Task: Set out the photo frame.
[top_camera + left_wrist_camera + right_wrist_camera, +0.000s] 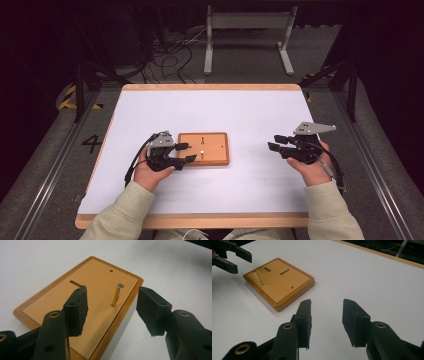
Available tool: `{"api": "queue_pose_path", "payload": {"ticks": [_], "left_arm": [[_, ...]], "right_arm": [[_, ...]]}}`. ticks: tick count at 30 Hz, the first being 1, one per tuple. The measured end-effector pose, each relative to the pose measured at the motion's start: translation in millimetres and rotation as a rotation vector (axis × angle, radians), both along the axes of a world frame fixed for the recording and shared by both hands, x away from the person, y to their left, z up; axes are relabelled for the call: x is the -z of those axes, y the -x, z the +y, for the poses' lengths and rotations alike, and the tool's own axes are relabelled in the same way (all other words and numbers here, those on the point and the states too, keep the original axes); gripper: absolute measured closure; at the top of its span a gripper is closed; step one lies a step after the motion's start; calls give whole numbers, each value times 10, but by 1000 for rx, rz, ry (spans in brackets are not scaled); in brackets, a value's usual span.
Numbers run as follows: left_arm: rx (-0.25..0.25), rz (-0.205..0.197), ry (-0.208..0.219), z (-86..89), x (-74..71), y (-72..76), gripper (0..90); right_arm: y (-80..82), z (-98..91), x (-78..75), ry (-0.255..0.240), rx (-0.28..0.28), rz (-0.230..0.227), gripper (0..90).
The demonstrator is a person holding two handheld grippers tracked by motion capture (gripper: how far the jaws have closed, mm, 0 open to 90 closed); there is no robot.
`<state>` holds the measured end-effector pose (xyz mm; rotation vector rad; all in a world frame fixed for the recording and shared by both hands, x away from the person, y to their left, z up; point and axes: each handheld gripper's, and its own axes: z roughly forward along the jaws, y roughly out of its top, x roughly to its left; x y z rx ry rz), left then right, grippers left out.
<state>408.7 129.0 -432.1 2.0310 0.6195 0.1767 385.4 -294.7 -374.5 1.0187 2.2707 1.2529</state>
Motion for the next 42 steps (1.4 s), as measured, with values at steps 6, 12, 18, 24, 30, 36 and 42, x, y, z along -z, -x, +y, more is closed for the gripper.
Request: {"api": "queue_pose_path", "payload": {"ticks": [6, 12, 18, 24, 30, 36, 42], "left_arm": [[-5, -5, -22, -124, 77, -27, 487], [7, -17, -34, -222, 124, -52, 560], [19, -18, -46, -308, 164, -91, 627], [41, -63, -87, -374, 177, -108, 829], [69, -119, -126, -393, 173, -81, 835], [80, -149, -141, -397, 177, -63, 836], [91, -203, -163, -402, 187, -29, 836]], "right_arm": [[13, -41, 7, -8, 19, 5, 598], [5, -56, 26, -10, 25, 10, 598], [1, -43, 39, -6, 25, 11, 598], [-9, -38, 63, -2, 23, 18, 598], [-6, -32, 61, -3, 21, 16, 598], [-10, -28, 65, -2, 18, 18, 597], [-8, -10, 66, 1, 13, 20, 596]]}}
